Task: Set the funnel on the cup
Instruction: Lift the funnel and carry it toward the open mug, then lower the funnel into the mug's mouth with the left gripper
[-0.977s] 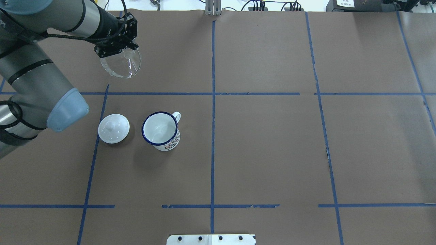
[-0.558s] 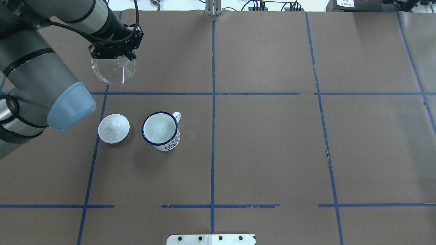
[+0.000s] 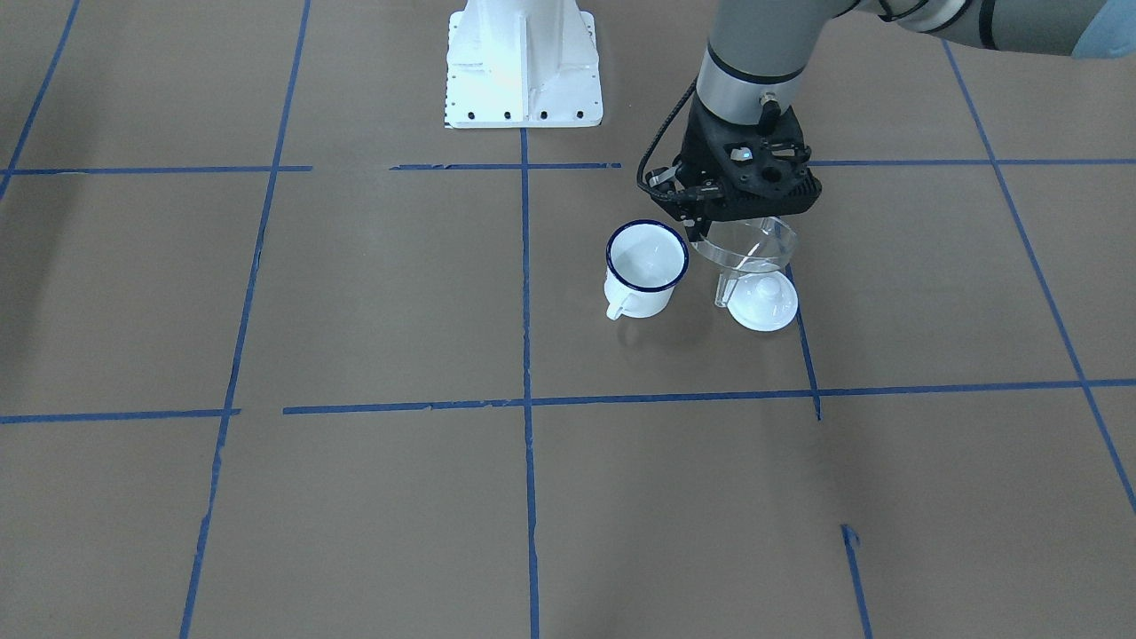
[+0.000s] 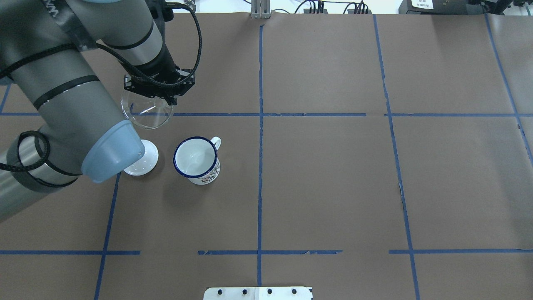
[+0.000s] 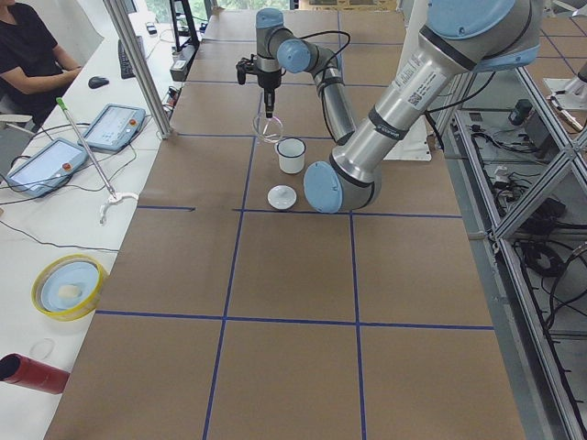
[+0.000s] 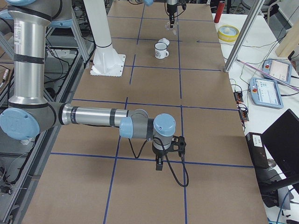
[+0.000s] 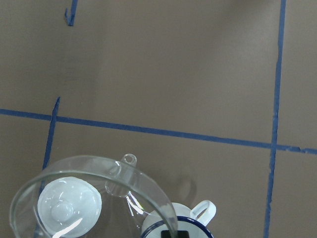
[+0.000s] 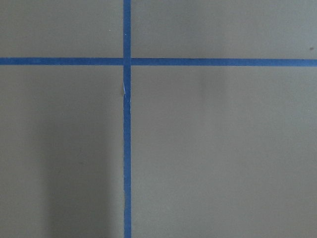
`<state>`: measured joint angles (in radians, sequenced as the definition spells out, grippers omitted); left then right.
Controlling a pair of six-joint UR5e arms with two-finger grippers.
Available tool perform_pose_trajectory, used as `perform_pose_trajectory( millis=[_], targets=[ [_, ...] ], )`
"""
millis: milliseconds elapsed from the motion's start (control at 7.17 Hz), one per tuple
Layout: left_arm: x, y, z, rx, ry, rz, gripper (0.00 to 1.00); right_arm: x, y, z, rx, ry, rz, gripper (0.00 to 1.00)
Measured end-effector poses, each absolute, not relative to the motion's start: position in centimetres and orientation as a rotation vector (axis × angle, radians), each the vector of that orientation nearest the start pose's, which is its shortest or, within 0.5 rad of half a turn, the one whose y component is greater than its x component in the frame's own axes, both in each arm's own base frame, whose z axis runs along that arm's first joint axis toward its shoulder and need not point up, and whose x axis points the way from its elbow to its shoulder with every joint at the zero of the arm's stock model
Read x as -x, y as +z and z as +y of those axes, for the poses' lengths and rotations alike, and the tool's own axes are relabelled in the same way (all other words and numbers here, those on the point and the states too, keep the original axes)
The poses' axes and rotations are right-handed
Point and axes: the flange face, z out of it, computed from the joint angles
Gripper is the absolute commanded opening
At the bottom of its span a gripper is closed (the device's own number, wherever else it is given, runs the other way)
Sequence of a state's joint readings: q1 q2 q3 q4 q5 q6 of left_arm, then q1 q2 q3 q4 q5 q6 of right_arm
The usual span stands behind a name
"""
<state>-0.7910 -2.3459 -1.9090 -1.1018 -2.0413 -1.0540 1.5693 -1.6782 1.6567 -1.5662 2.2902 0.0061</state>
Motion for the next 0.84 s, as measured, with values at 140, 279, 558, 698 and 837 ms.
perform_pose_trajectory(
  millis=[140, 279, 558, 698, 837],
  targets=[
    [-37.2, 11.4, -48.3, -0.001, -0.091, 0.758, 0.0, -6.7, 67.0, -44.5, 0.019, 0.01, -0.719, 1.0],
    [-38.1, 10.3, -47.6, 0.021, -0.076, 0.738, 0.0, -6.7, 67.0, -44.5, 0.019, 0.01, -0.719, 1.0],
    [-41.6, 9.3, -47.9, 0.053, 0.01, 0.684, 0.0, -6.7, 67.0, -44.5, 0.019, 0.01, -0.719, 1.0],
    [-43.7, 8.9, -49.1, 0.068, 0.062, 0.648, 0.0, -6.7, 67.0, -44.5, 0.019, 0.01, -0.719, 1.0],
    [-45.0, 8.8, -49.9, 0.081, 0.093, 0.622, 0.0, -6.7, 67.0, -44.5, 0.019, 0.01, -0.719, 1.0]
  ],
)
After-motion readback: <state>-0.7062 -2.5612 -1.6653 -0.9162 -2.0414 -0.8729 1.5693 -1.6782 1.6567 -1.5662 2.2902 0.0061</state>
